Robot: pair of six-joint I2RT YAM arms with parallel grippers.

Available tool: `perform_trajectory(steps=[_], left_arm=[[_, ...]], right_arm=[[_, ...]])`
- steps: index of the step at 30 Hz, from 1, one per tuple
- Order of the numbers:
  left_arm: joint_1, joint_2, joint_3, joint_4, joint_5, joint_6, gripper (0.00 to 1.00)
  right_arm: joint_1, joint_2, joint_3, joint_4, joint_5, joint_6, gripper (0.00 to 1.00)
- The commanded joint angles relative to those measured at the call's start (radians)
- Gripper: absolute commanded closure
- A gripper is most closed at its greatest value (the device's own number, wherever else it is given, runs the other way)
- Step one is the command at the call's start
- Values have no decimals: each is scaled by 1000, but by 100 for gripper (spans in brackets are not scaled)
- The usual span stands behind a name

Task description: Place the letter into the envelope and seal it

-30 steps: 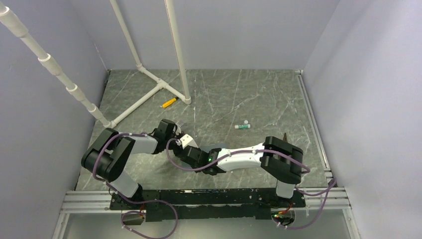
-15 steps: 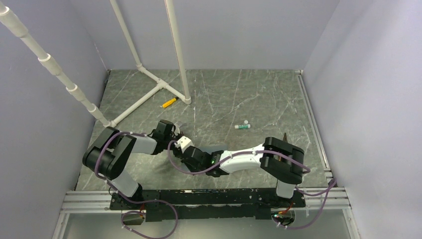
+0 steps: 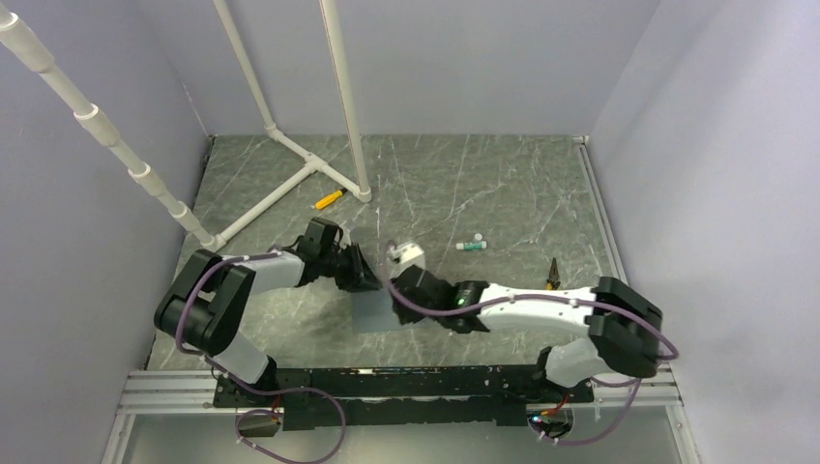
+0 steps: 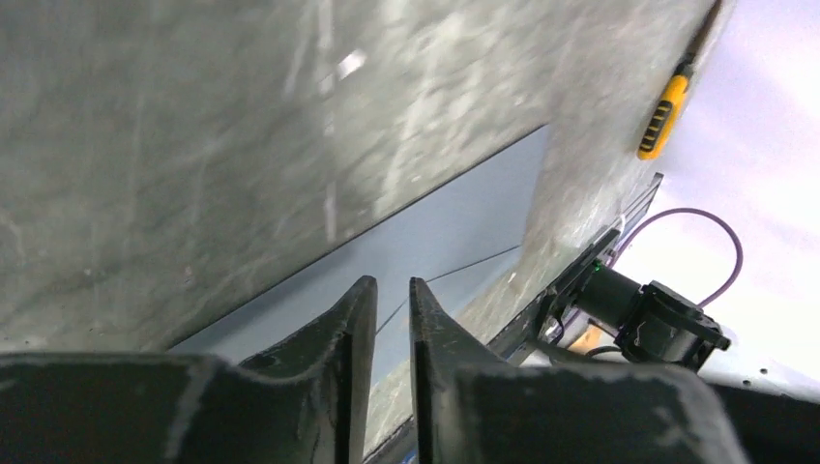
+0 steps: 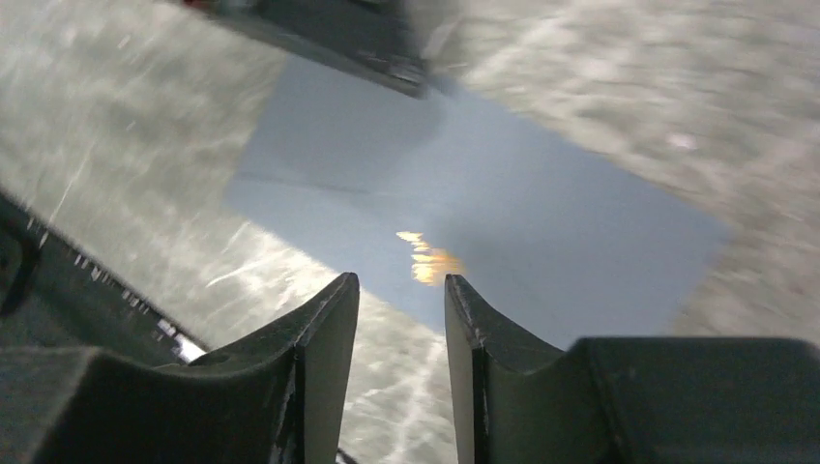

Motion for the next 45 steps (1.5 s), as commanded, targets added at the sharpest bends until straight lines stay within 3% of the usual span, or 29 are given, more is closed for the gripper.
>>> perform_trajectory(steps=[1, 6, 12, 13, 14, 15, 23, 34, 45], left_arm=[[8, -92, 133, -118, -52, 92, 70], [7, -157, 233, -208, -76, 188, 52], [7, -235, 272, -232, -191, 254, 26], [7, -247, 278, -240, -218, 264, 22], [7, -261, 282, -248, -247, 272, 9], [7, -274, 288, -262, -290, 275, 7], [7, -328, 308, -364, -525, 244, 7], [9, -371, 257, -340, -469, 252, 7], [9, -363, 259, -356, -499, 259, 7]], right_arm=[[-122, -129, -48, -168, 142, 138, 56], [-297, -239, -44, -299, 234, 235, 47], [-514, -273, -25, -357, 271, 259, 27], [-548, -265, -14, -362, 261, 256, 25], [-577, -252, -3, -367, 256, 257, 24], [-603, -232, 10, -366, 252, 259, 24], [-704, -26, 131, -284, 234, 277, 27], [-730, 263, 310, -300, 260, 357, 37], [-730, 302, 291, -301, 218, 361, 43]])
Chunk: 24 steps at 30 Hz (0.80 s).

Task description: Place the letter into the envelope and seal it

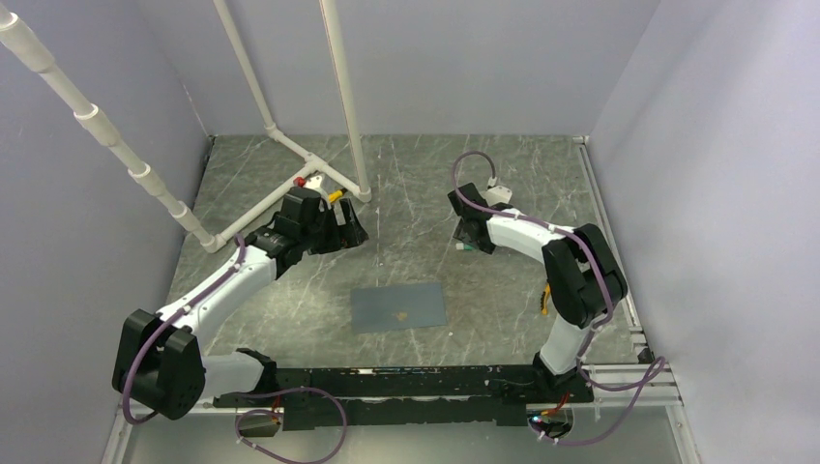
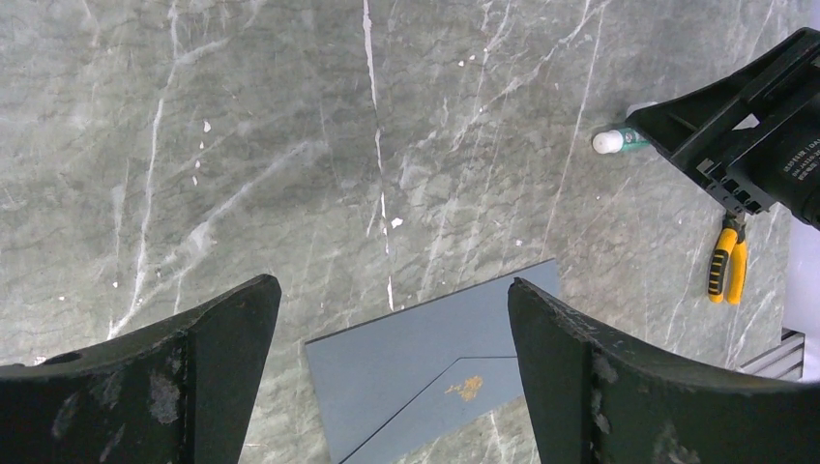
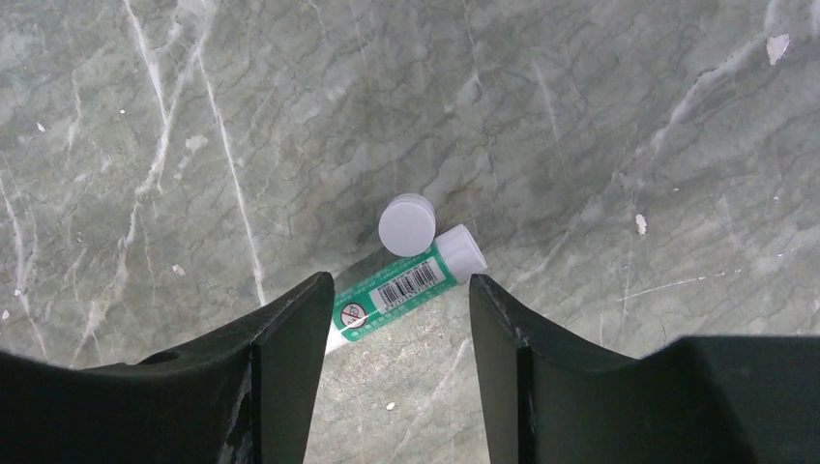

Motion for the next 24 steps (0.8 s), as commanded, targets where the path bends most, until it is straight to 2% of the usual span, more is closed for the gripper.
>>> perform_trajectory(steps=[1, 7, 12, 19, 21, 24], left_arm=[[3, -10, 11, 6, -18, 17, 7], [3, 5, 12, 8, -7, 14, 7], [3, 10, 13, 10, -3, 14, 7], [3, 21, 16, 24, 45, 17, 7], [3, 26, 15, 36, 74, 22, 7], [3, 28, 10, 59, 120, 22, 7]], right_arm=[[-4, 15, 16, -6, -10, 14, 44], [-4, 32, 0, -16, -22, -7, 45], [-4, 15, -28, -7, -30, -40, 57], [-3, -24, -74, 5, -92, -119, 63], [-4, -32, -82, 3, -117, -133, 70], [-4, -73, -106, 20, -155, -139, 85]])
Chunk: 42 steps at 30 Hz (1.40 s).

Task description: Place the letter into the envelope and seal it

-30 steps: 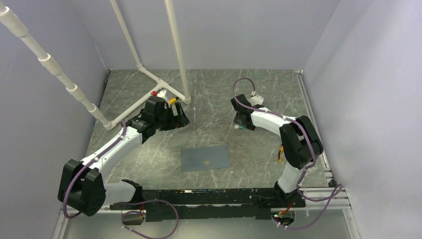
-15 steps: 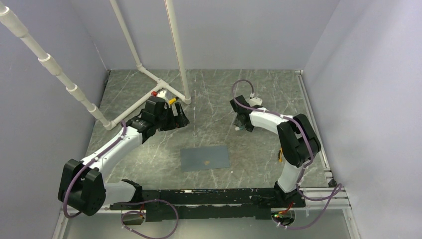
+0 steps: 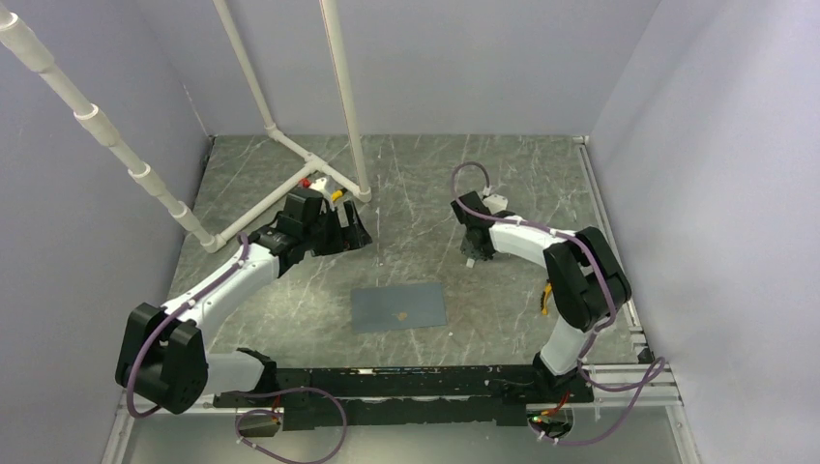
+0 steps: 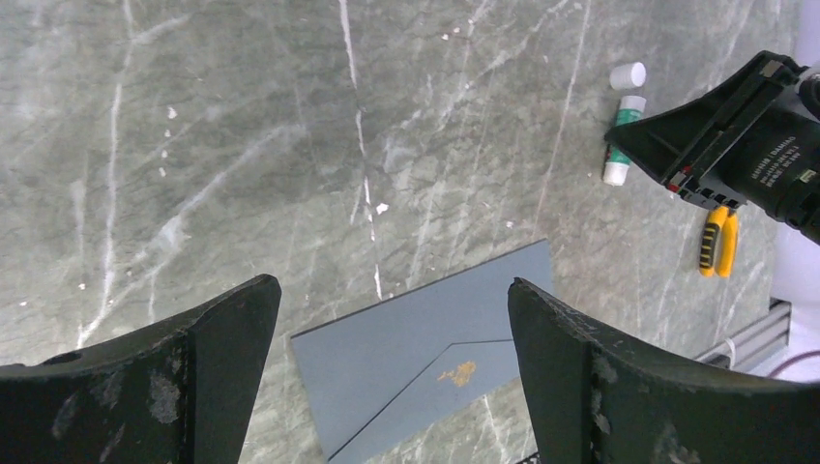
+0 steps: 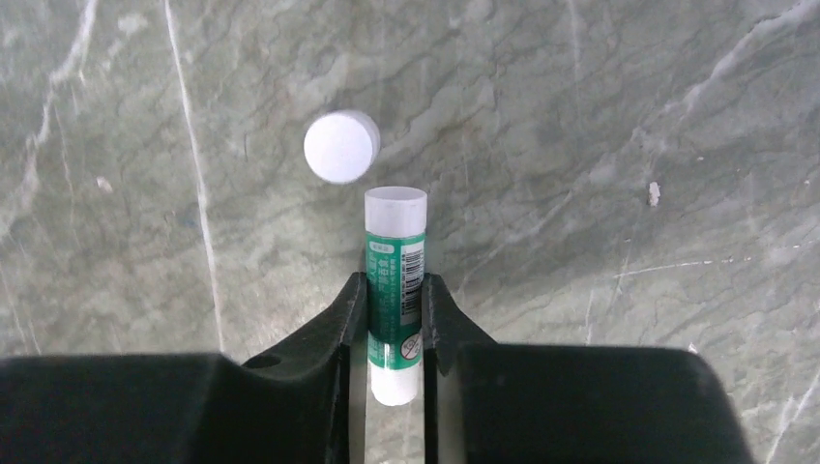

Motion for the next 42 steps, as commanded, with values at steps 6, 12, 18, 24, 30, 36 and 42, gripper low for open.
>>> perform_trajectory(steps=[6, 12, 18, 24, 30, 36, 42], left_arm=[[3, 13, 5, 148, 248, 6, 7], [-10, 37, -52, 454, 546, -127, 7], [-85, 54, -32, 717, 673, -208, 7], [-109, 39, -28, 812, 677, -256, 11], [-111, 68, -30, 921, 684, -351, 21], [-113, 134, -37, 1103, 723, -480, 24], [-113, 176, -48, 1186, 735, -538, 51]], right_arm=[[-1, -303, -114, 70, -194, -21, 89], [8, -591, -271, 423, -458, 3, 86], [47, -693, -355, 786, -668, 89, 84], [62, -705, -359, 972, -763, 176, 83], [77, -684, -365, 1051, -812, 212, 82], [93, -662, -365, 1081, -821, 220, 82], [95, -646, -363, 1106, -837, 231, 82]])
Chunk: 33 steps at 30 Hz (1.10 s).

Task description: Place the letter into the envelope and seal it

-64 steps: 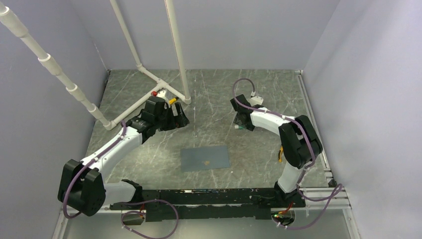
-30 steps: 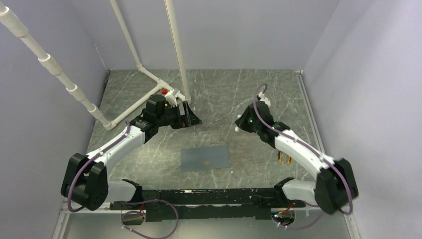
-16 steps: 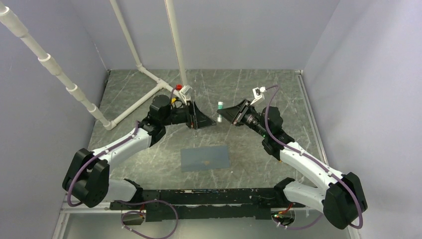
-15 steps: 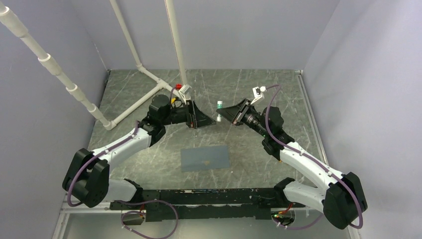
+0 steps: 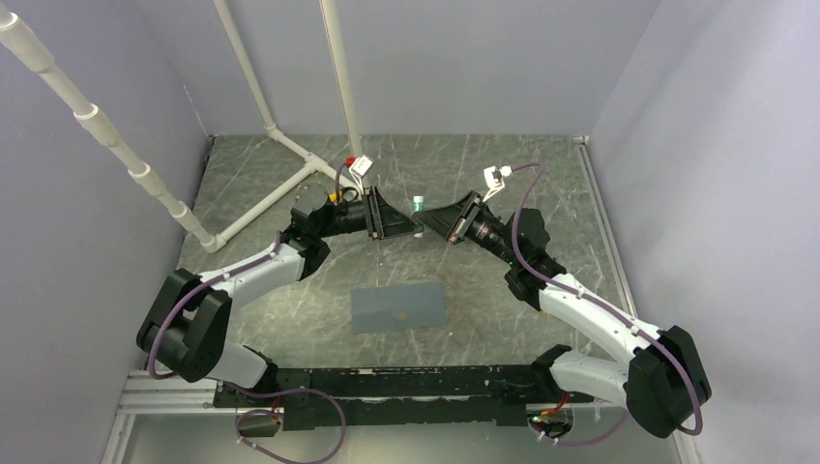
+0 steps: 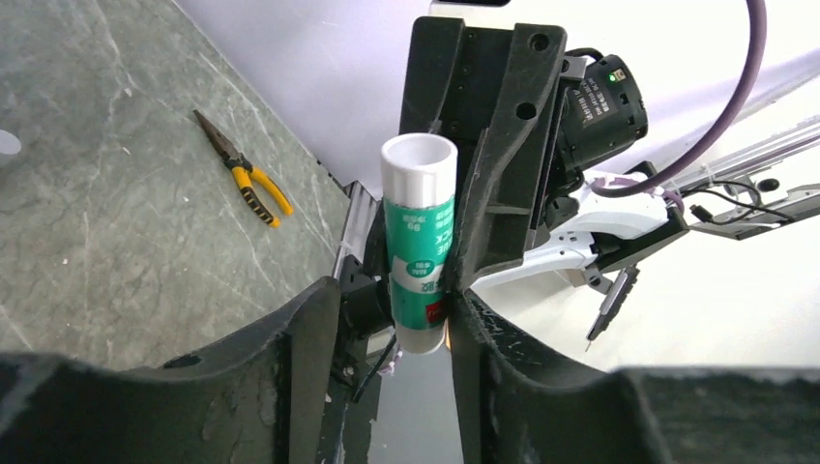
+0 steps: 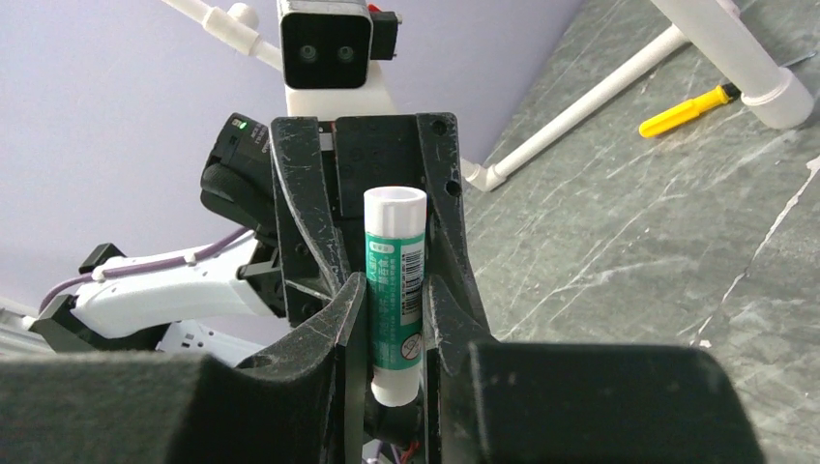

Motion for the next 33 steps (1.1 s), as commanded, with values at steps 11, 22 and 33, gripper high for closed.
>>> perform_trajectory(steps=[11, 22, 33], left_arm=[[-2, -3, 36, 25, 85, 15, 97], [-7, -104, 167, -586, 127, 537, 98], [-8, -103, 198, -669, 88, 570, 98]], right_arm=[[9, -2, 78, -109, 20, -71, 71], [10, 41, 308, -527, 85, -275, 36], [11, 73, 332, -547, 14, -277, 64]])
